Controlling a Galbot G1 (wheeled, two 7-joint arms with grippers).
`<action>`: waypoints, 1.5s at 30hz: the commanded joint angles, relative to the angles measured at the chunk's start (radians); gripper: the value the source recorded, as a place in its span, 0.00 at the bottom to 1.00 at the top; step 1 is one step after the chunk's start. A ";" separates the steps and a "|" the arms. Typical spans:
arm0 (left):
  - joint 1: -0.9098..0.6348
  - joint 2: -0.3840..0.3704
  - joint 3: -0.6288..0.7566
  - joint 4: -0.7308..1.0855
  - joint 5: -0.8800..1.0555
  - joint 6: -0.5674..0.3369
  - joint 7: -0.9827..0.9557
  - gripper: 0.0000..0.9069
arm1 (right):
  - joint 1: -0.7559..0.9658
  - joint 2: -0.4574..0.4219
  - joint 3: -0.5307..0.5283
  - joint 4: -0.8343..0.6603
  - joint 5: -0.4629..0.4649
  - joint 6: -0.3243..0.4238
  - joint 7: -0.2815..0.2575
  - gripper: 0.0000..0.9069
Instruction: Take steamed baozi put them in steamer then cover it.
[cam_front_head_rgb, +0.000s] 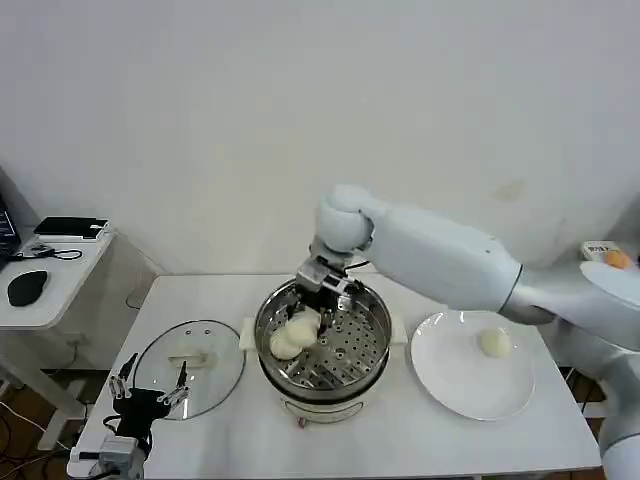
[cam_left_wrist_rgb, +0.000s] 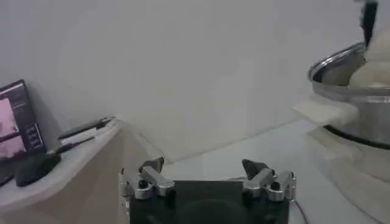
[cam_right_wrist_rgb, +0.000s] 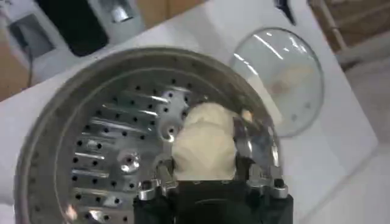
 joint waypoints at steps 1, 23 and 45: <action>-0.001 0.000 -0.001 0.000 -0.001 0.000 0.001 1.00 | 0.006 -0.051 -0.070 0.117 -0.004 0.046 -0.008 0.76; -0.001 -0.003 -0.004 -0.001 -0.002 0.000 0.001 1.00 | -0.001 -0.088 -0.088 0.147 -0.031 0.064 -0.005 0.76; -0.004 -0.004 -0.005 0.005 -0.002 0.000 0.002 1.00 | -0.014 -0.087 -0.081 0.145 -0.041 0.056 0.028 1.00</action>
